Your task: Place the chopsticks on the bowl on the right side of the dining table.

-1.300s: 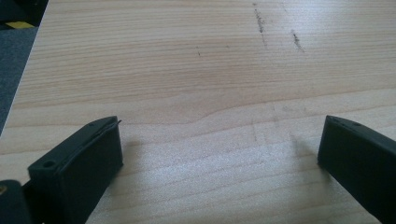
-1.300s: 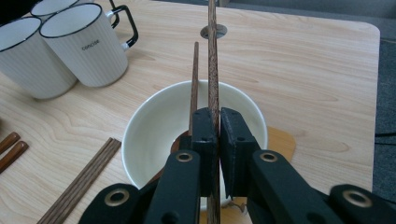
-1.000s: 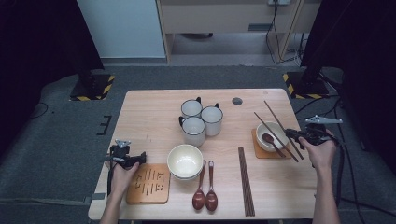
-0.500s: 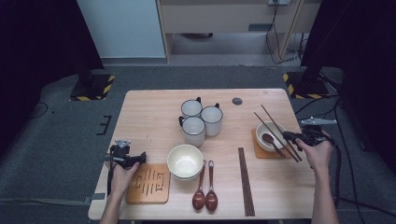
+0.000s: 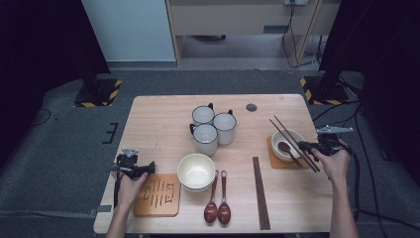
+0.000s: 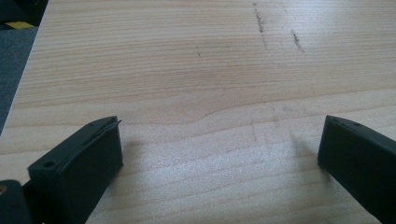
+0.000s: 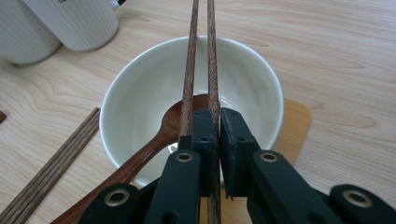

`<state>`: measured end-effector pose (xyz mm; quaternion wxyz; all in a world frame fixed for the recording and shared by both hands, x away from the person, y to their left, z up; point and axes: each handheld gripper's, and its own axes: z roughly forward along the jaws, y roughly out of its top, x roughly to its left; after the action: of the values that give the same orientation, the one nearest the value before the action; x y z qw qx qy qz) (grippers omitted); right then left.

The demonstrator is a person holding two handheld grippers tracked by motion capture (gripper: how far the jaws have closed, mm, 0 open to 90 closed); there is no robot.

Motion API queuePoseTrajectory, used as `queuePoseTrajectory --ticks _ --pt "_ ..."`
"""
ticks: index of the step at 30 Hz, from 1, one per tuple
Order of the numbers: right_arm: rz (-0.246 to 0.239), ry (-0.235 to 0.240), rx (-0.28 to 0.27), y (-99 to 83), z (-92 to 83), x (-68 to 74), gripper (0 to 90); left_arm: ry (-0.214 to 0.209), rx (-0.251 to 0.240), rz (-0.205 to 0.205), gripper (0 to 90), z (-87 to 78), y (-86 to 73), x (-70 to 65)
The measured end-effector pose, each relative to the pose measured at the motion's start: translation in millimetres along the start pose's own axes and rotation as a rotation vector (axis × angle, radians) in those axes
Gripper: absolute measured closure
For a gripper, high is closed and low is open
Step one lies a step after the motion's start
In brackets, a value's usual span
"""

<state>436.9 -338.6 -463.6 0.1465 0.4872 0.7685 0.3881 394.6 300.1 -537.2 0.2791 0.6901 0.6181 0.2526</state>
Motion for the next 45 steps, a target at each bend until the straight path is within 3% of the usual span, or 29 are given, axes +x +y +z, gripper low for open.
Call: queuePoseTrajectory --ticks 31,36,45 --pt "-0.006 0.011 -0.012 -0.8 3.8 -0.8 84.9 0.000 0.000 0.000 0.0 0.0 0.0 0.0" --pt "0.006 0.014 -0.011 -0.9 4.0 -0.4 81.5 0.000 0.000 0.000 0.0 0.0 0.0 0.0" --pt "0.003 0.007 -0.059 4.2 -4.3 1.8 71.0 0.000 0.000 0.000 0.0 0.0 0.0 0.0"
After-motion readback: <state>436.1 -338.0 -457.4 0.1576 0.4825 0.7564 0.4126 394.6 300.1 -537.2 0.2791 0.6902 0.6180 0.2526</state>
